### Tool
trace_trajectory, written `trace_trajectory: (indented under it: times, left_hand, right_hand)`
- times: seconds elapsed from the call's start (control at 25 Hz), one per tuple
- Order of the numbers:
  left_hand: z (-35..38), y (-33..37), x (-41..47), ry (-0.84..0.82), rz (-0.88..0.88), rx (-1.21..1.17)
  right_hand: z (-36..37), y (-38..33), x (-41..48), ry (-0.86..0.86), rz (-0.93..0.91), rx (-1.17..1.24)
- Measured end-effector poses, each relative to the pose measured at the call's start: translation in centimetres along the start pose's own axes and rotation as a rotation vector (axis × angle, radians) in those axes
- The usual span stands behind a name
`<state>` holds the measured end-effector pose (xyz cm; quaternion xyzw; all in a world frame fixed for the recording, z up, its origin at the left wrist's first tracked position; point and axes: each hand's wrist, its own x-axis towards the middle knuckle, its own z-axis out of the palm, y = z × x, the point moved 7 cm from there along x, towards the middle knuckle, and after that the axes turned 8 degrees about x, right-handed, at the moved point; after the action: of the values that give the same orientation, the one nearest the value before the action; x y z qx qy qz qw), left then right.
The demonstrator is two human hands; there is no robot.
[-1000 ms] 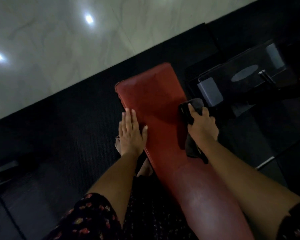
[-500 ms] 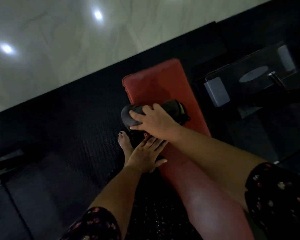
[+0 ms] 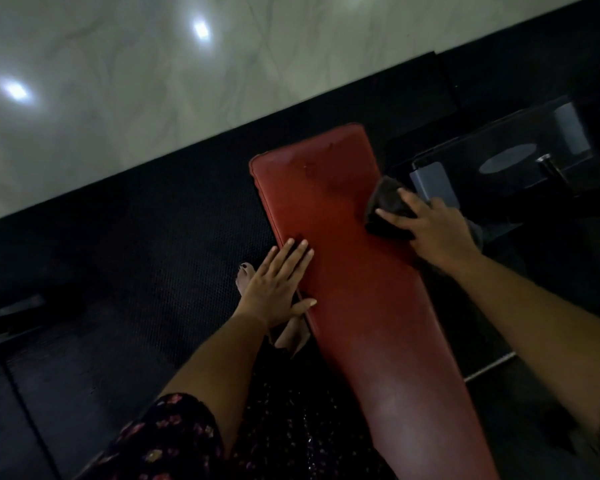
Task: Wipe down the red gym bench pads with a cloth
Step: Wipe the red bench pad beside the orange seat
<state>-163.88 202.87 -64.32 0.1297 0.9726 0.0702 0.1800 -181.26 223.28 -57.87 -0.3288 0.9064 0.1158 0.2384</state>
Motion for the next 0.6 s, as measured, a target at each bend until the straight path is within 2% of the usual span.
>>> trace_trajectory:
  times: [0.12, 0.28, 0.48, 0.6]
  left_hand:
    - [-0.2, -0.9, 0.8, 0.007, 0.003, 0.008]
    - [0.0, -0.7, 0.8, 0.018, 0.003, 0.004]
    - [-0.6, -0.6, 0.9, 0.032, -0.024, 0.012]
    - [-1.0, -0.4, 0.8, 0.036, 0.029, 0.034]
  right_hand:
    - [-0.1, 2.3, 0.6, -0.050, 0.169, 0.089]
    - [-1.2, 0.2, 3.1, 0.004, 0.165, 0.185]
    - [-4.9, -9.6, 7.5, 0.046, -0.201, 0.017]
    - [-6.6, -16.4, 9.8, 0.050, -0.399, -0.103]
